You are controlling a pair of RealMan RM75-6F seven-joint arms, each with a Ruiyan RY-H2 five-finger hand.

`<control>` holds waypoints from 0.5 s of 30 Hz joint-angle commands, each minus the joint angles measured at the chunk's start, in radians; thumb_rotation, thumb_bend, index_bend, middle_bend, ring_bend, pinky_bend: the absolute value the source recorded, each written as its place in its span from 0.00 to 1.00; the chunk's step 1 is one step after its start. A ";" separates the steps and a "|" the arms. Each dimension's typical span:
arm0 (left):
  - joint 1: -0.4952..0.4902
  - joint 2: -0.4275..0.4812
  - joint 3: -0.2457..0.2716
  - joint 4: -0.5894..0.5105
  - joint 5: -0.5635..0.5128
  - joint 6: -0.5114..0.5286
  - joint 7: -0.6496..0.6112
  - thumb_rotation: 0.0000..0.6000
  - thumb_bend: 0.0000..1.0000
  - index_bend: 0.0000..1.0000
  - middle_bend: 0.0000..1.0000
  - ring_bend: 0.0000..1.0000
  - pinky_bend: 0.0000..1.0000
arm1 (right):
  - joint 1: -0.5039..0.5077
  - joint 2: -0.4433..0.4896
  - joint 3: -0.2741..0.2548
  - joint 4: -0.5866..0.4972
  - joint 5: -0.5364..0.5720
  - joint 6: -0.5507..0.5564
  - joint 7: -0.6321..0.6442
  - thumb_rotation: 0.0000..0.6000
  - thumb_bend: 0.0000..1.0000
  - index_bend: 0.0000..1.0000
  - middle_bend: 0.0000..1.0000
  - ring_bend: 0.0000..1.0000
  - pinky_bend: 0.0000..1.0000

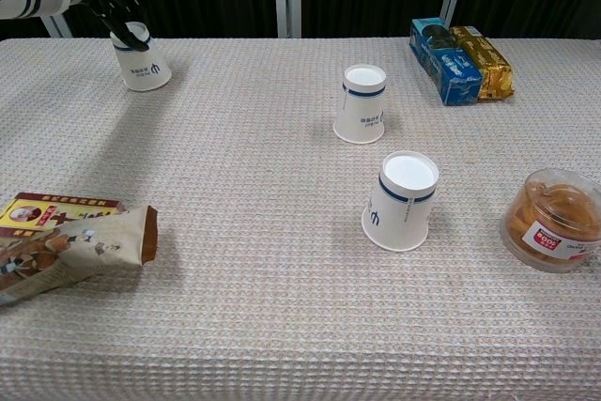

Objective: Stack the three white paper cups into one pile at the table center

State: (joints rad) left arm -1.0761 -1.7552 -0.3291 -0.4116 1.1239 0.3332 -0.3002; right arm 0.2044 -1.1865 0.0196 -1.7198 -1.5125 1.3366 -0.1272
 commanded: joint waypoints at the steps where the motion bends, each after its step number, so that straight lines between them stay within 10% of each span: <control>1: 0.032 0.063 0.006 -0.106 0.050 0.077 -0.058 1.00 0.26 0.51 0.54 0.39 0.14 | 0.000 -0.001 0.000 0.004 -0.004 0.001 0.006 1.00 0.23 0.00 0.14 0.00 0.00; 9: 0.155 0.356 0.081 -0.664 0.229 0.323 -0.073 1.00 0.25 0.49 0.52 0.39 0.14 | 0.006 -0.002 -0.008 0.021 -0.038 0.001 0.030 1.00 0.23 0.00 0.14 0.00 0.00; 15: 0.150 0.413 0.111 -0.915 0.246 0.331 0.025 1.00 0.25 0.48 0.51 0.38 0.14 | 0.001 0.001 -0.019 0.020 -0.060 0.010 0.034 1.00 0.23 0.00 0.14 0.00 0.00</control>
State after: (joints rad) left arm -0.9496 -1.4193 -0.2533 -1.1784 1.3239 0.6147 -0.3305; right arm 0.2057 -1.1858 0.0014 -1.6994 -1.5718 1.3467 -0.0933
